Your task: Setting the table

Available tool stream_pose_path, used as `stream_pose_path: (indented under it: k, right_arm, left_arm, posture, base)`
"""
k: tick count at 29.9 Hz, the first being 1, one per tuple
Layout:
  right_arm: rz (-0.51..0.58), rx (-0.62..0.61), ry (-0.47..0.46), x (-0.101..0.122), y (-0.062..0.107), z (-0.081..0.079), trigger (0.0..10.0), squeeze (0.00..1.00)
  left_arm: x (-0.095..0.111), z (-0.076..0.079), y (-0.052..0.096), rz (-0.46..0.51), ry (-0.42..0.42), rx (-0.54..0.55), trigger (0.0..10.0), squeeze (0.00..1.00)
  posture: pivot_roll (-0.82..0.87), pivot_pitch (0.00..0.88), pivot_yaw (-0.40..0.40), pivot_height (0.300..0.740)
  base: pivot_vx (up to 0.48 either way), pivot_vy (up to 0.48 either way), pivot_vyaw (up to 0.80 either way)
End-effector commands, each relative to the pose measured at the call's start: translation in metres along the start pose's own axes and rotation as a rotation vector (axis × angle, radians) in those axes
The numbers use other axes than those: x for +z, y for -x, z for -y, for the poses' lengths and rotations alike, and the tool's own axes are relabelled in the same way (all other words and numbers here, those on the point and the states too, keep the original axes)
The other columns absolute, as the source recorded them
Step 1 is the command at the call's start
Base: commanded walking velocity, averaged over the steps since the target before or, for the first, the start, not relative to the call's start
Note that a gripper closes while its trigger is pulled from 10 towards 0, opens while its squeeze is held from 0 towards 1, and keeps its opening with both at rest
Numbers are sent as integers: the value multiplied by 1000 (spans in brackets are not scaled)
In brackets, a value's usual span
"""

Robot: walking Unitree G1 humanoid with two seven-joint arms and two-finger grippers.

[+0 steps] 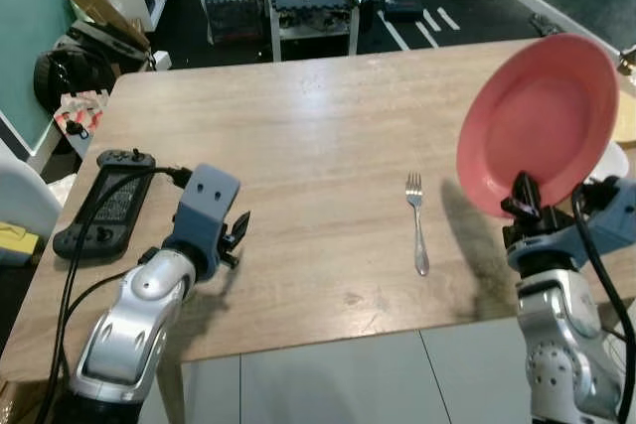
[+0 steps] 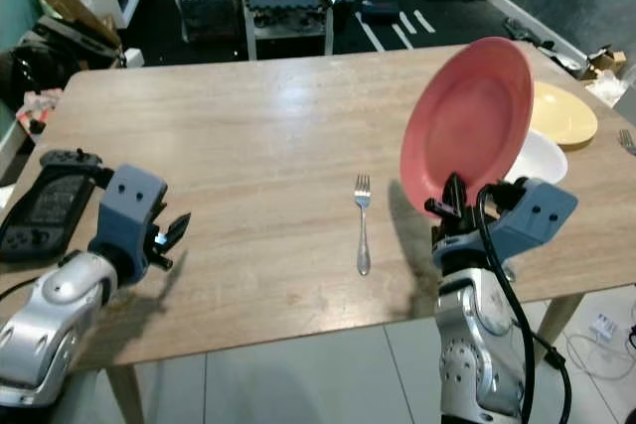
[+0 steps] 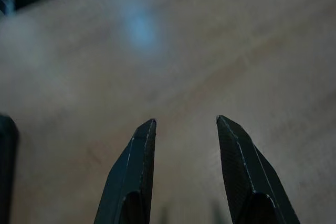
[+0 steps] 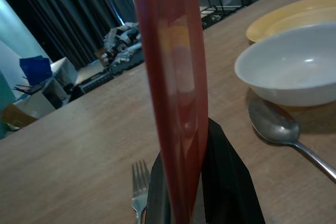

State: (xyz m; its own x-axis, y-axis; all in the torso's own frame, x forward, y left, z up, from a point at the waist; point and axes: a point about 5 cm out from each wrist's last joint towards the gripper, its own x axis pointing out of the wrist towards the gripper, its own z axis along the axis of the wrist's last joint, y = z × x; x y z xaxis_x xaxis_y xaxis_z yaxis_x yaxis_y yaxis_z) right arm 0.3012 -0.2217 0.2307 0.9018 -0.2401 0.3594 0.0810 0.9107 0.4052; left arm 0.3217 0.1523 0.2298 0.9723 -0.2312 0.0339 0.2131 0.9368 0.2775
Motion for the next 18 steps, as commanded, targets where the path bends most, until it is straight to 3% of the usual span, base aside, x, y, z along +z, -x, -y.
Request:
stream_pose_path:
  k: [1,18]
  right_arm:
    - [-1,-33,23,1,-1,6,10000,0]
    - [0,-79,24,-3,0,15,10000,0]
  left_arm:
    - [-5,-4,-1,-4,-3,17,10000,0]
    - [-4,1,-7,23,7,-5,10000,0]
  posture:
    - [69,133,111,740]
    - [67,114,125,740]
  base:
    - [0,0,-744]
    - [0,0,-791]
